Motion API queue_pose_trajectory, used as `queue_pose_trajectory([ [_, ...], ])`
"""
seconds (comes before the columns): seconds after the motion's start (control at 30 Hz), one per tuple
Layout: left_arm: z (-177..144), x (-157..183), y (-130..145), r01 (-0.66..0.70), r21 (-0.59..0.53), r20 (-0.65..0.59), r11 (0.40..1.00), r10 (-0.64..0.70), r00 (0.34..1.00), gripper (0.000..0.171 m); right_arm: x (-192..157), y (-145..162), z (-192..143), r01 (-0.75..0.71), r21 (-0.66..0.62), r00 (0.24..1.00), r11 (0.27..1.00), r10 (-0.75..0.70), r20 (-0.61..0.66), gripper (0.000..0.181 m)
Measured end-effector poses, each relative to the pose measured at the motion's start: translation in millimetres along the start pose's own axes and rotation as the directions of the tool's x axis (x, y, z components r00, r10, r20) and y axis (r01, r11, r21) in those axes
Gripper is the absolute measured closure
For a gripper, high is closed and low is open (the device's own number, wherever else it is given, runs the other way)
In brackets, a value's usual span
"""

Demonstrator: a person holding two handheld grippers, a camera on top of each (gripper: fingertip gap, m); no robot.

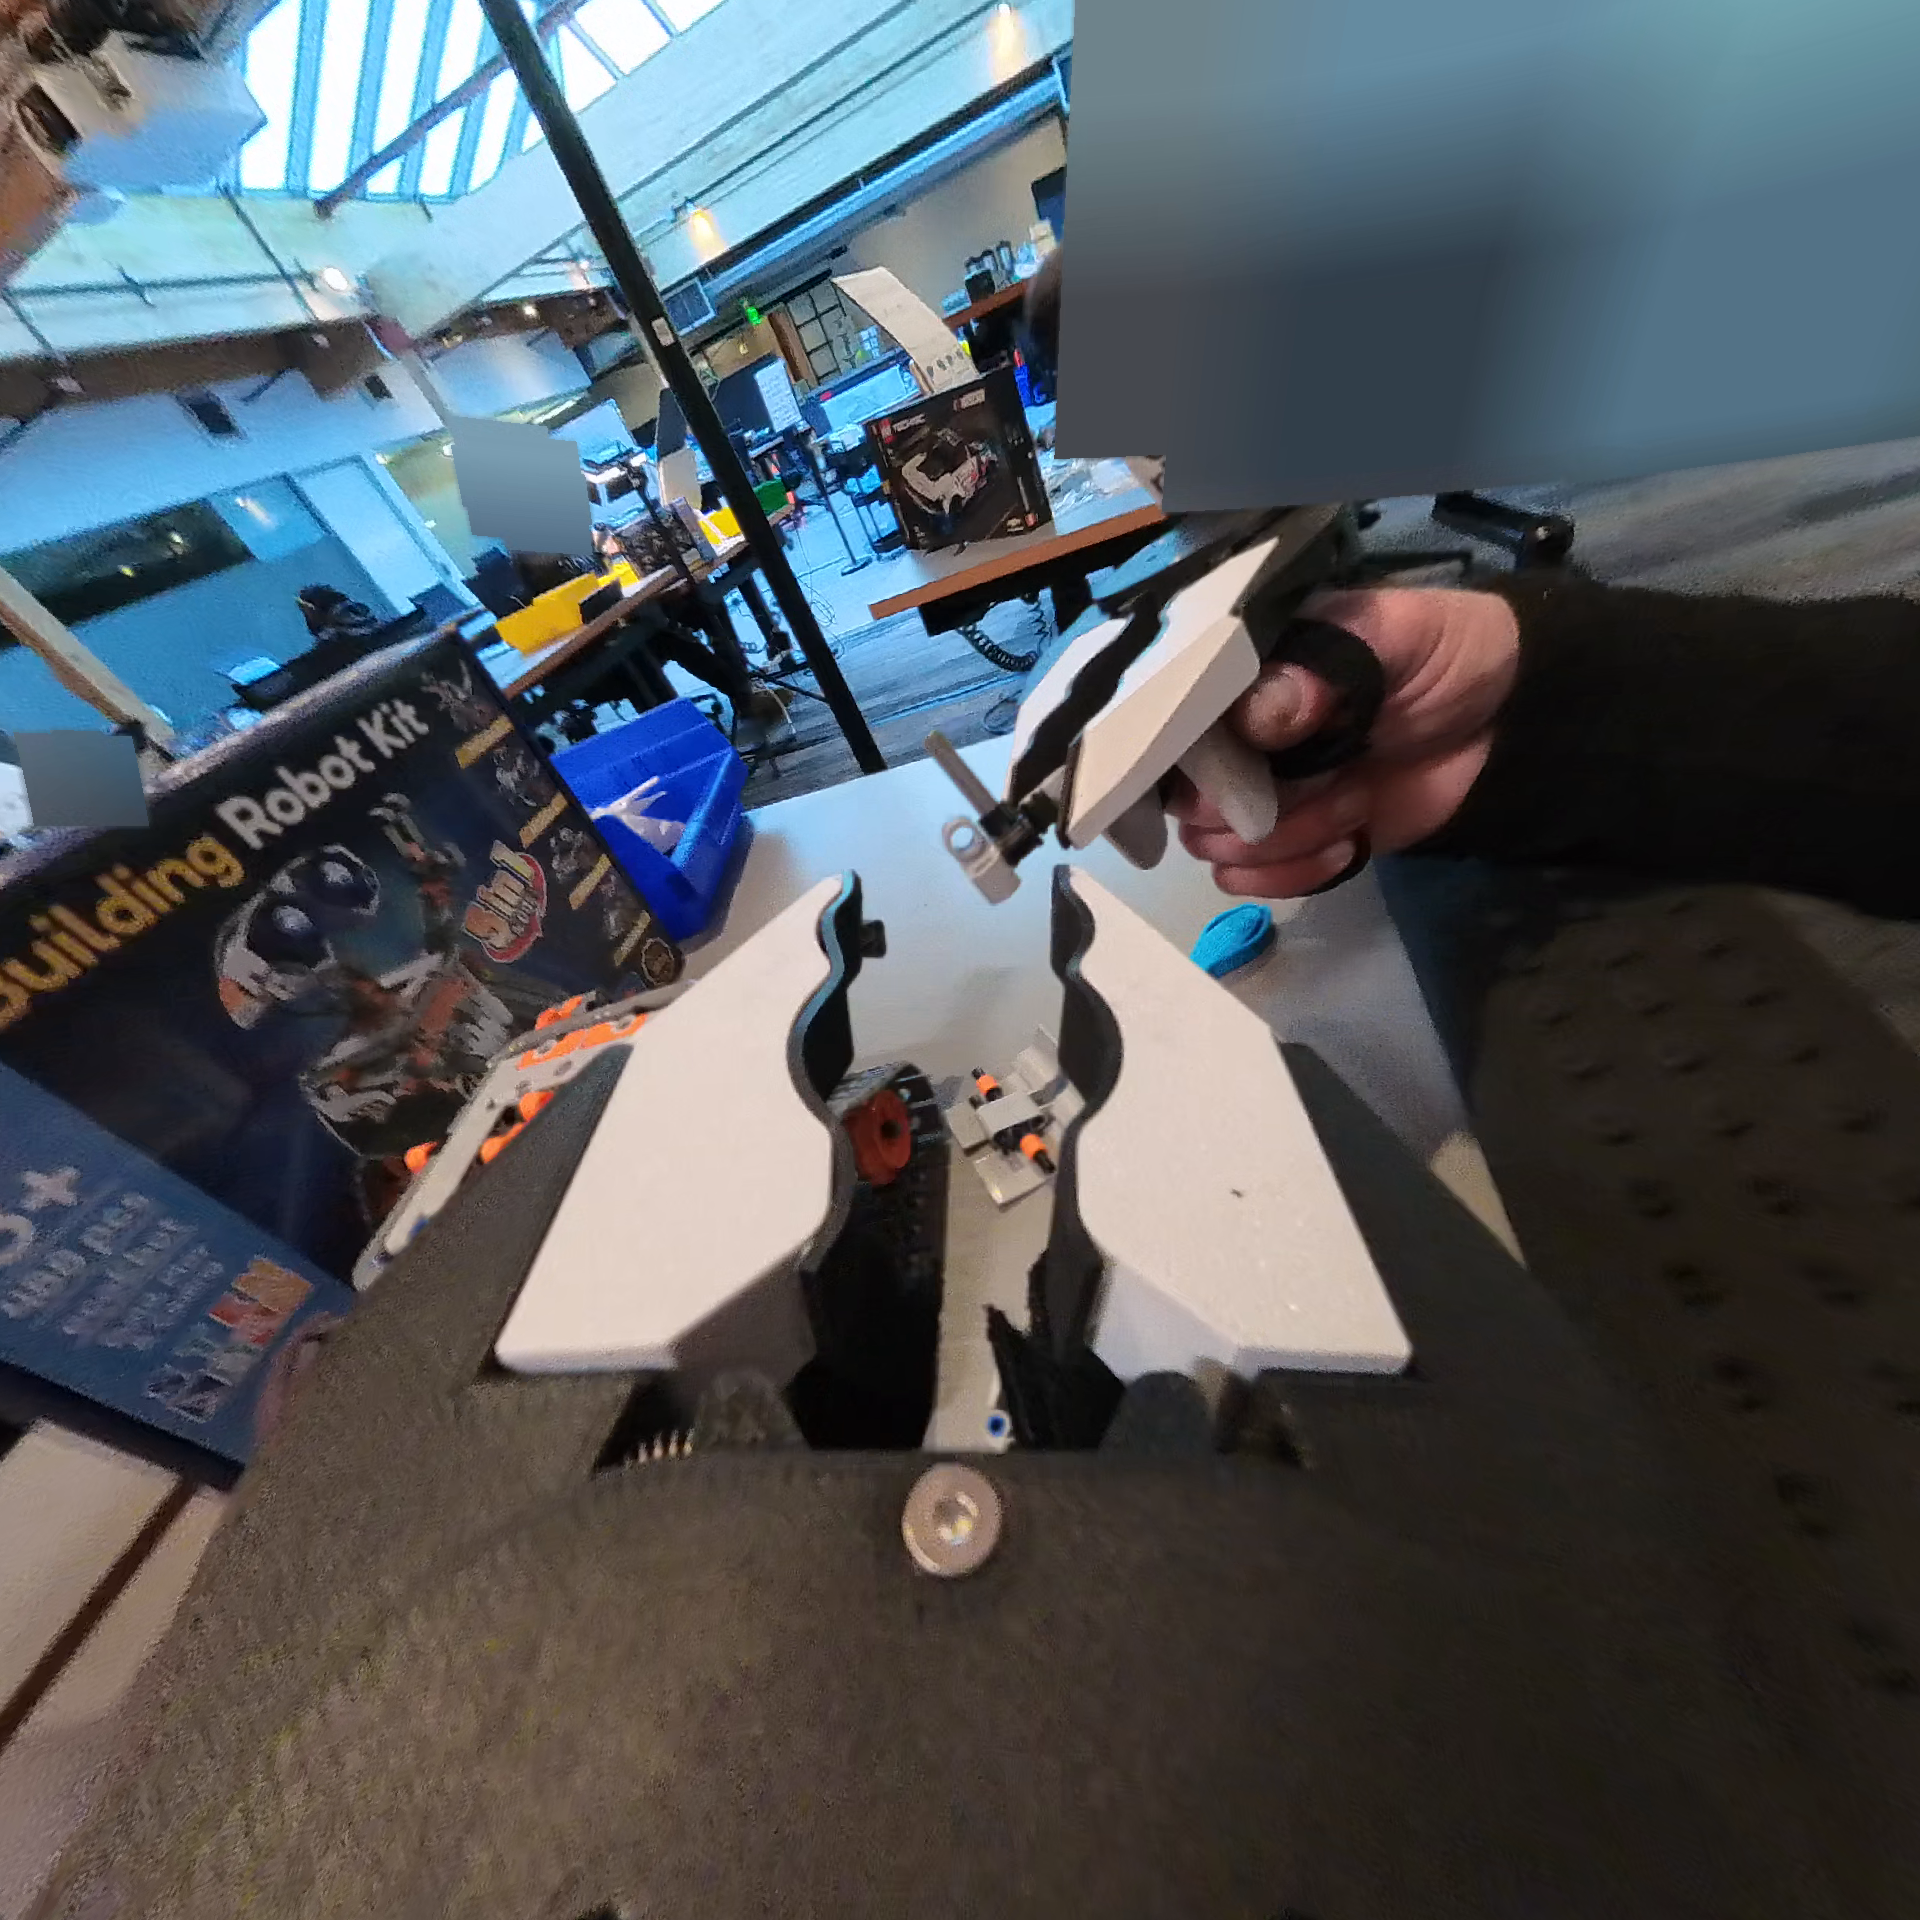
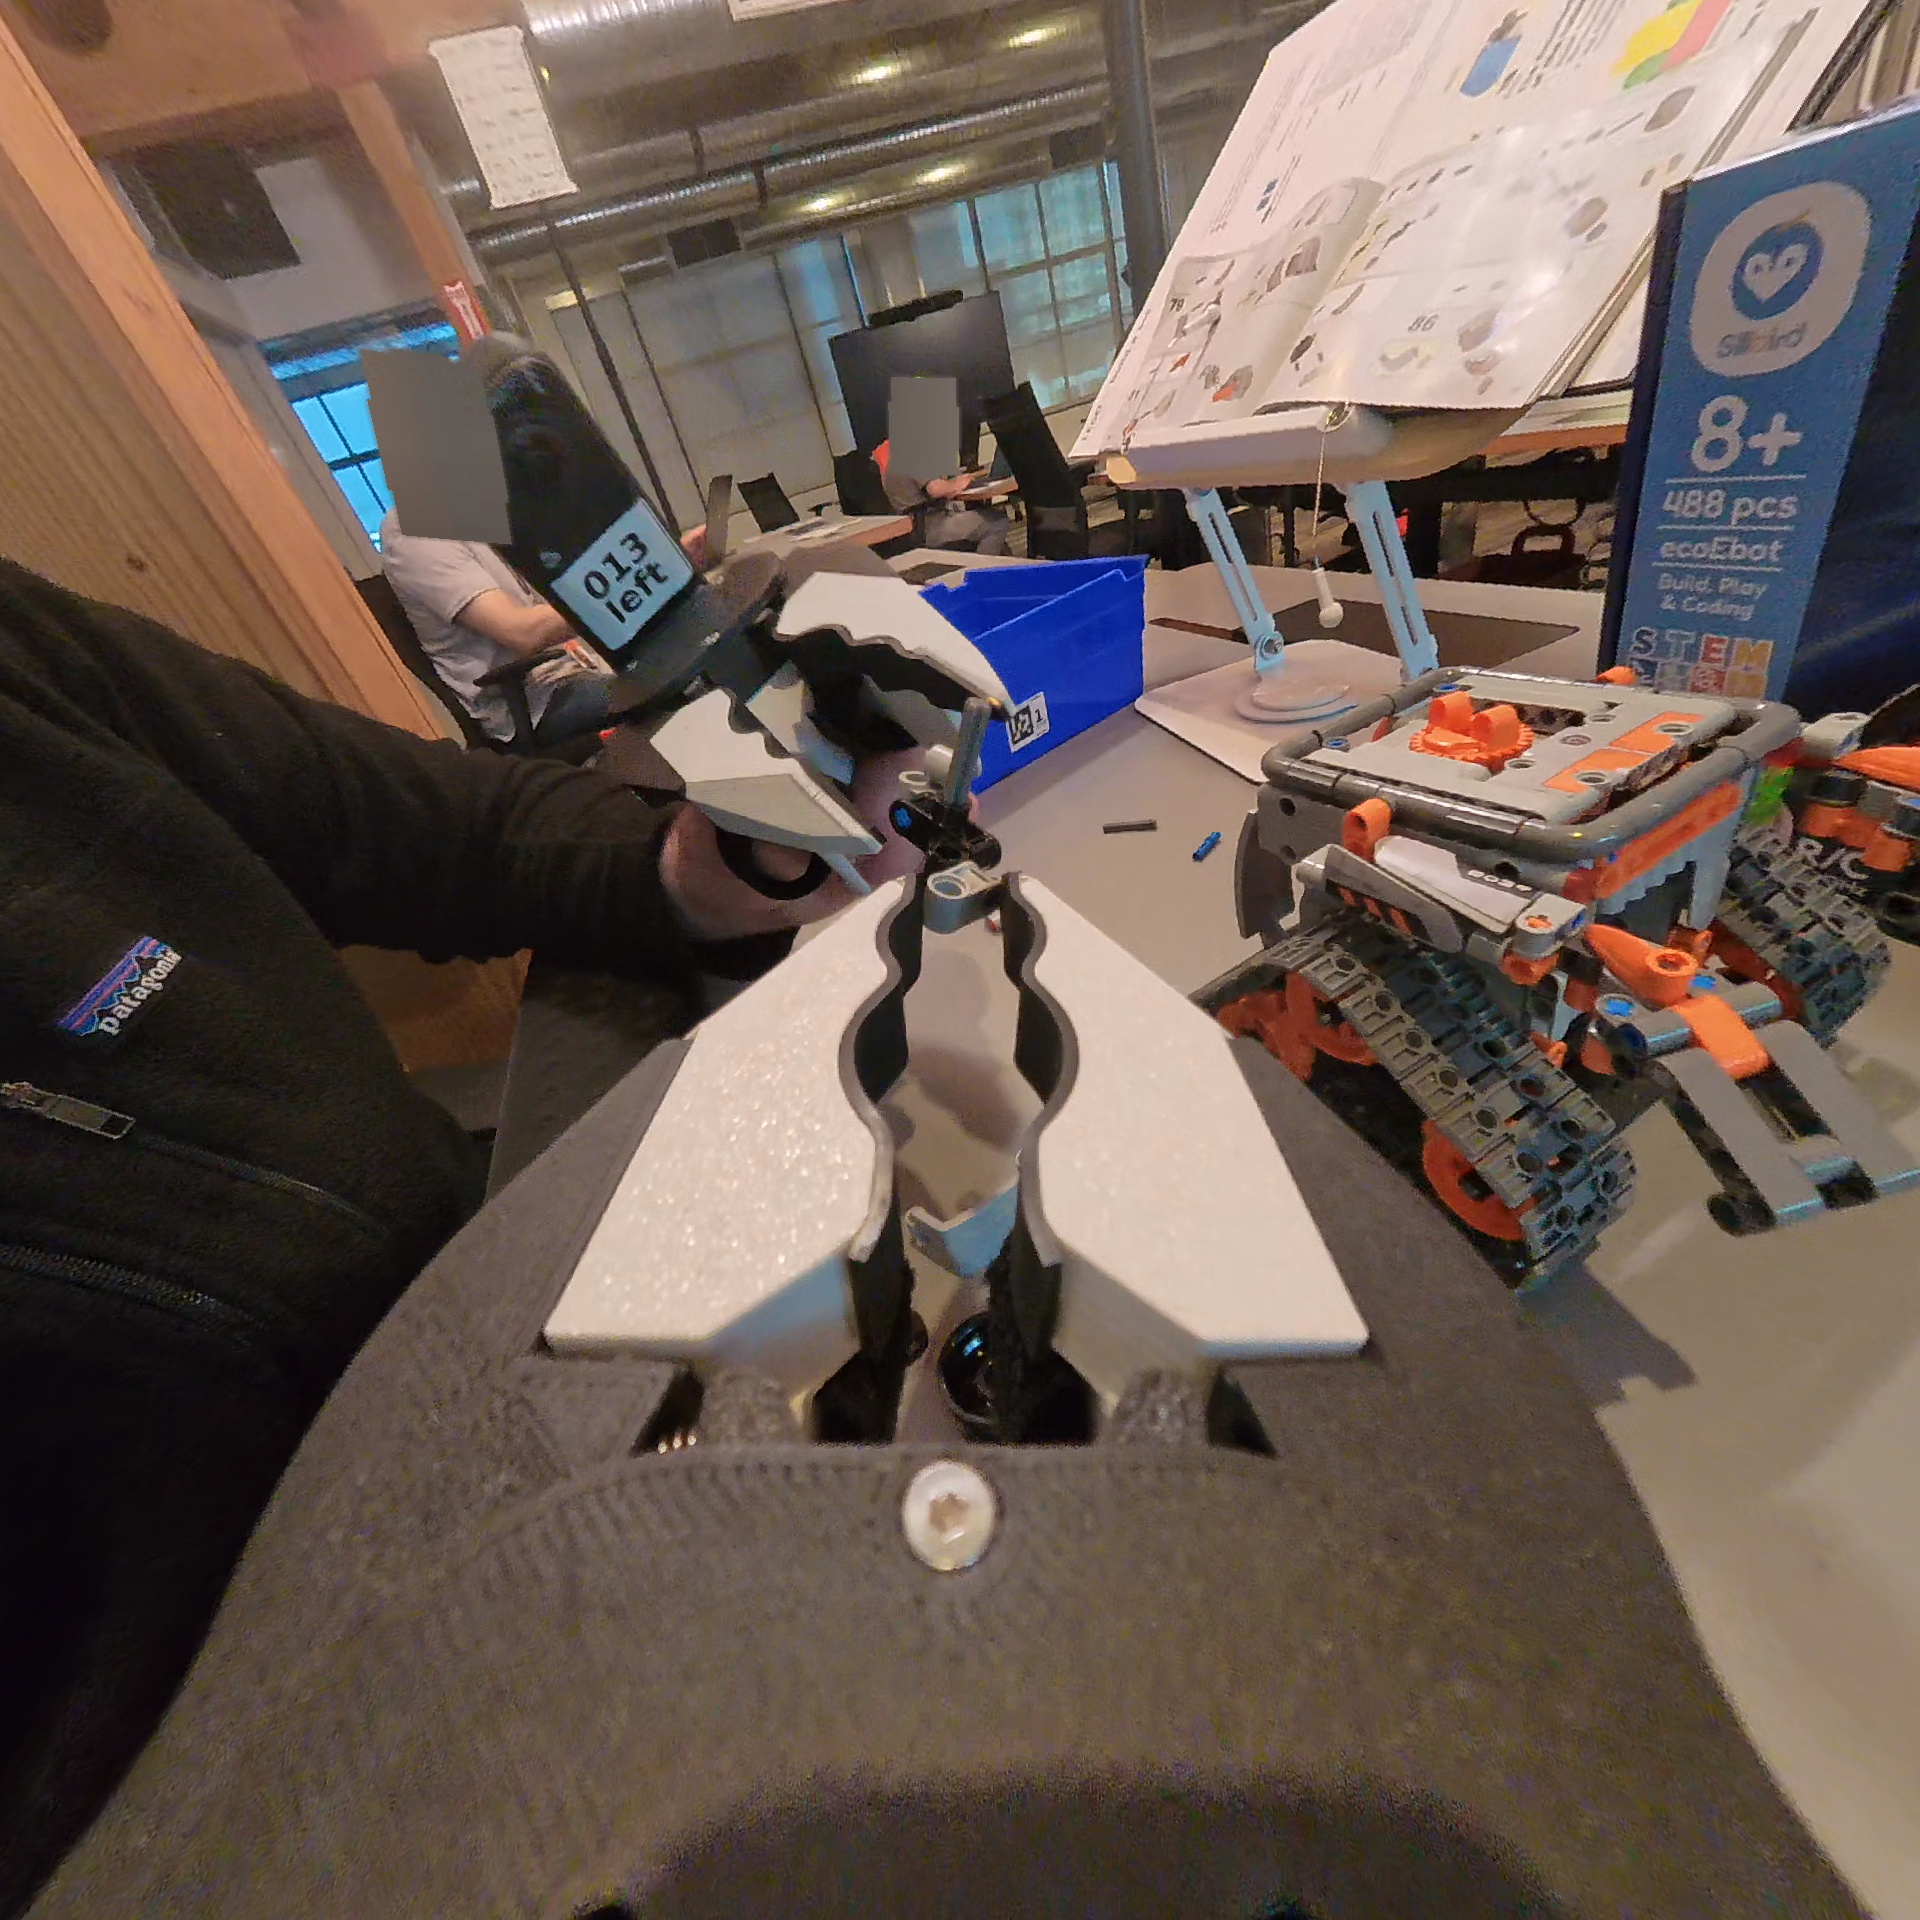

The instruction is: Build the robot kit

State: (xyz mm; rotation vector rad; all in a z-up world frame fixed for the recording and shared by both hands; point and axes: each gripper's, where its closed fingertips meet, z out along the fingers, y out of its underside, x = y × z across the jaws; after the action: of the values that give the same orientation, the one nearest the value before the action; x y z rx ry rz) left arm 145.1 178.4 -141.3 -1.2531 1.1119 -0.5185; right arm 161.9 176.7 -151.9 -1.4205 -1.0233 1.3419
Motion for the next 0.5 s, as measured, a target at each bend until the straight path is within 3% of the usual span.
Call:
queue_pose_trajectory([
  [0.3,4.4,9.4,10.1,-0.166,-0.071,0.008,0.984,0.167,0.986,0.159,-0.5,4.4,2.6,-0.007,-0.017,1.0,1.0,0.007,0.007,0.168],
  [0.5,6.1,9.1,14.1,-0.158,-0.091,0.001,0.983,0.158,0.987,0.164,0.5,8.5,3.2,0.001,-0.035,1.0,0.999,0.0,0.004,0.168],
])
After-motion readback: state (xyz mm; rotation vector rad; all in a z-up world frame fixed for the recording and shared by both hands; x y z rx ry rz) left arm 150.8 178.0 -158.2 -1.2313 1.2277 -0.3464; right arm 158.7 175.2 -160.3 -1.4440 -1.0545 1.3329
